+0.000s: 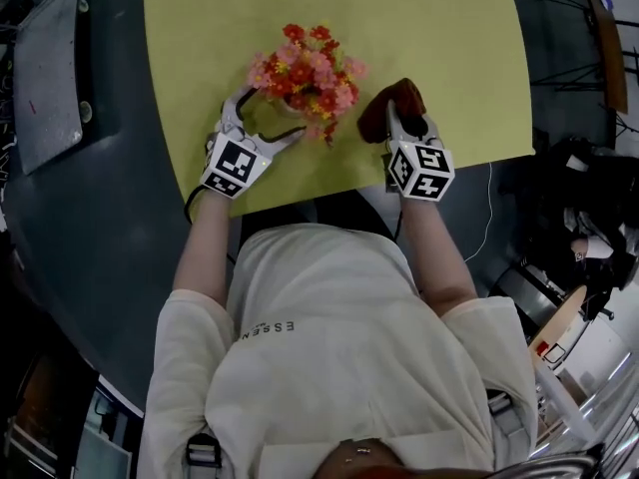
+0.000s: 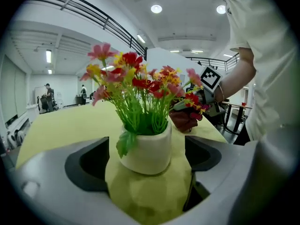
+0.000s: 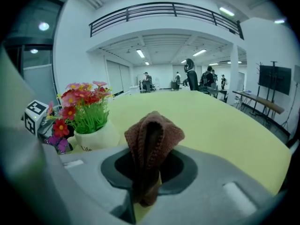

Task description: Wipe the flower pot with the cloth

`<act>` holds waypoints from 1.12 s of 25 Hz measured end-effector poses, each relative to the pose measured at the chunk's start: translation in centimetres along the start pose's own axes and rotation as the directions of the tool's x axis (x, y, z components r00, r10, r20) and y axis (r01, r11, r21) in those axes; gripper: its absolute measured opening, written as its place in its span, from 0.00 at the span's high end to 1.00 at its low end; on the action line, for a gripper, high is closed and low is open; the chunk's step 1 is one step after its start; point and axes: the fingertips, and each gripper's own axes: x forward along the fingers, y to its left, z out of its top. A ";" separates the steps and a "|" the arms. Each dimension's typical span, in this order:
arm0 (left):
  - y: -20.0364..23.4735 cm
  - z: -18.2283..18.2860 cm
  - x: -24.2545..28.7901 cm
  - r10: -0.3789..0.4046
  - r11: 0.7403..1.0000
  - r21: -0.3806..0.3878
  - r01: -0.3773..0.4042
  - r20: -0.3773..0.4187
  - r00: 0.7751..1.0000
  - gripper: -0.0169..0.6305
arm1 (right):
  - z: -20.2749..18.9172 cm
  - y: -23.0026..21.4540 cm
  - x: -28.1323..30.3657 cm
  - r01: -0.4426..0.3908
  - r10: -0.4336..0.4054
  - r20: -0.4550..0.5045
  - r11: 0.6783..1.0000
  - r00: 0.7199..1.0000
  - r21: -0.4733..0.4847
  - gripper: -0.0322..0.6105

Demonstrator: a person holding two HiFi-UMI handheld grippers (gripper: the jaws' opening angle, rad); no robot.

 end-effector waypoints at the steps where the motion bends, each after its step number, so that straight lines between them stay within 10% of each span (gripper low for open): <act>1: 0.0 -0.2 0.5 -0.012 1.000 0.005 0.013 -0.010 1.000 0.17 | 0.3 -0.2 0.3 -0.011 0.011 -0.001 1.000 1.000 -0.015 0.85; 17: -0.9 0.0 5.7 -0.262 0.960 0.076 0.268 -0.084 0.961 0.07 | 0.9 -0.7 4.7 -0.168 0.163 -0.054 0.981 0.985 -0.094 0.85; 28: -1.3 0.7 5.3 -0.251 0.961 0.104 0.255 -0.054 0.967 0.12 | 1.1 0.1 4.8 -0.211 0.203 -0.070 0.965 0.977 -0.154 0.85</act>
